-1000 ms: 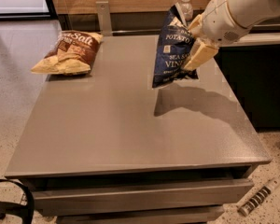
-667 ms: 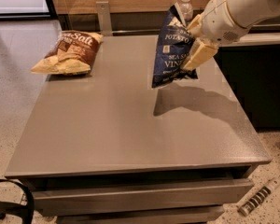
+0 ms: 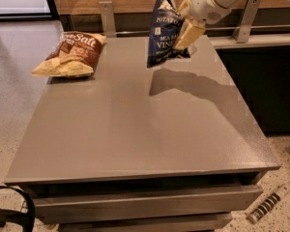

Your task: Move blue chip bag near brown chip bag

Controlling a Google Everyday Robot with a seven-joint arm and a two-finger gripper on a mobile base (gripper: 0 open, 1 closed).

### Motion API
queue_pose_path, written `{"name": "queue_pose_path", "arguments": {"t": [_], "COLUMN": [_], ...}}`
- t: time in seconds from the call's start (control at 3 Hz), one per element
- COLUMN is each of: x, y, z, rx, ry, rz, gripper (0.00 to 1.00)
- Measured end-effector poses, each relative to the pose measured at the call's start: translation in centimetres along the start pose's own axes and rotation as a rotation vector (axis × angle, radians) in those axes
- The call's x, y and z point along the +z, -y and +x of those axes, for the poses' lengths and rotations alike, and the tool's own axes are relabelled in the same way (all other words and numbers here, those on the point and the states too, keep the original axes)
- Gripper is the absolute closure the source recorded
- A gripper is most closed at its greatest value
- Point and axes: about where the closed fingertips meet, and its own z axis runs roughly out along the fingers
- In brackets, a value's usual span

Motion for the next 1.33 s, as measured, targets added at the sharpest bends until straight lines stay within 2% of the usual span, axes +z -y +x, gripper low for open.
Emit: {"name": "queue_pose_path", "arguments": {"t": [0.33, 0.67, 1.33], "x": [2.7, 5.3, 10.3], "y": [3.6, 6.1, 9.0], "z": [-1.5, -3.6, -6.0], "rx": [-0.025, -0.034, -0.046], "ry": [0.001, -0.004, -0.027], "rz": [0.039, 0.084, 0.123], "gripper": [1.00, 1.00, 1.00]}}
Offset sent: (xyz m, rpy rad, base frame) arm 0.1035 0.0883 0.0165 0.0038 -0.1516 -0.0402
